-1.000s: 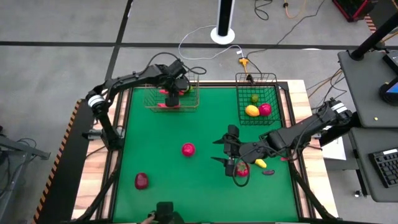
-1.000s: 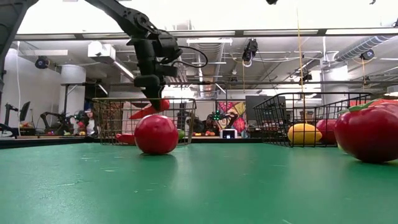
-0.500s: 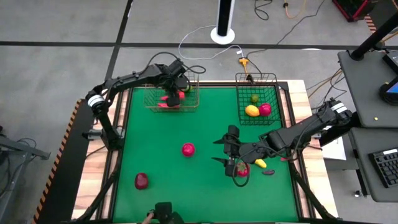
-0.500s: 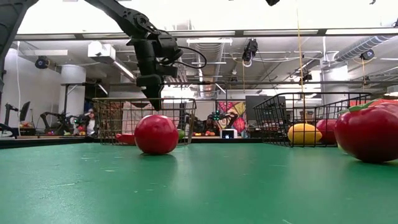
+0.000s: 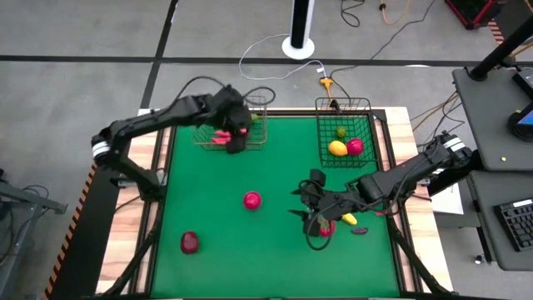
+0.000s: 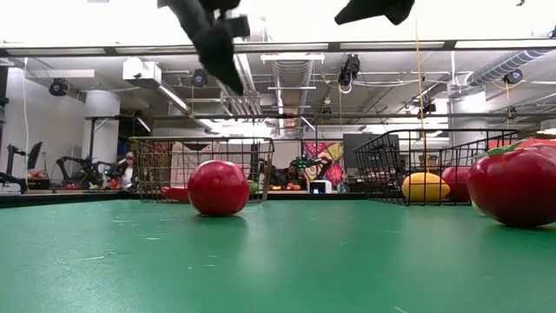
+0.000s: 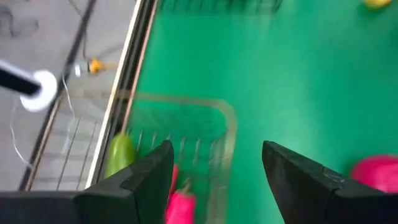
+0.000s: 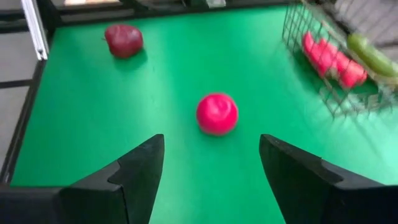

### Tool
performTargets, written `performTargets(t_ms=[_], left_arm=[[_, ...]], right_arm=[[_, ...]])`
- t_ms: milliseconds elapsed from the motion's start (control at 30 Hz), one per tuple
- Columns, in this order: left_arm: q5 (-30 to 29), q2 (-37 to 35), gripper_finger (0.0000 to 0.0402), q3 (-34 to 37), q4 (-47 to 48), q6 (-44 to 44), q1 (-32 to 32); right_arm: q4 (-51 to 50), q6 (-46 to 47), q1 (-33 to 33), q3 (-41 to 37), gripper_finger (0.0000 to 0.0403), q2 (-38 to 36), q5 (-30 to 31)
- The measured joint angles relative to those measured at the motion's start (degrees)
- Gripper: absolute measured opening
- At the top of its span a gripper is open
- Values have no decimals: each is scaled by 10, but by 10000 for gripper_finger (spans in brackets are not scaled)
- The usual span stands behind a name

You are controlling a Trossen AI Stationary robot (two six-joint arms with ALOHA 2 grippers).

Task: Sort produce into baskets
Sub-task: Put the tomato into the black wire basket

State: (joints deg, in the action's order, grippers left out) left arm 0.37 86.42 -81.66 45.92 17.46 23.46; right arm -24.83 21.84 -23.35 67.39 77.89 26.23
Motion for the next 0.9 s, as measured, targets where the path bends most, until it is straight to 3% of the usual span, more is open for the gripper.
performTargets(t_ms=[200,433,600,767,900], left_arm=[[-103,-74,226,22,-42,-66,-135],[-211,-132,226,100,-107,-162,-303],[-331,-139,226,159,-151,-227,-411],[-409,-131,226,194,-185,-297,-481],[-419,-120,226,207,-201,-342,-512]], right_arm=[[-45,54,0,15,256,-1,-45],[-59,43,0,34,258,0,-132],[-167,83,0,77,258,10,-133],[-286,104,-4,126,258,35,-142],[-343,27,-24,133,257,58,-184]])
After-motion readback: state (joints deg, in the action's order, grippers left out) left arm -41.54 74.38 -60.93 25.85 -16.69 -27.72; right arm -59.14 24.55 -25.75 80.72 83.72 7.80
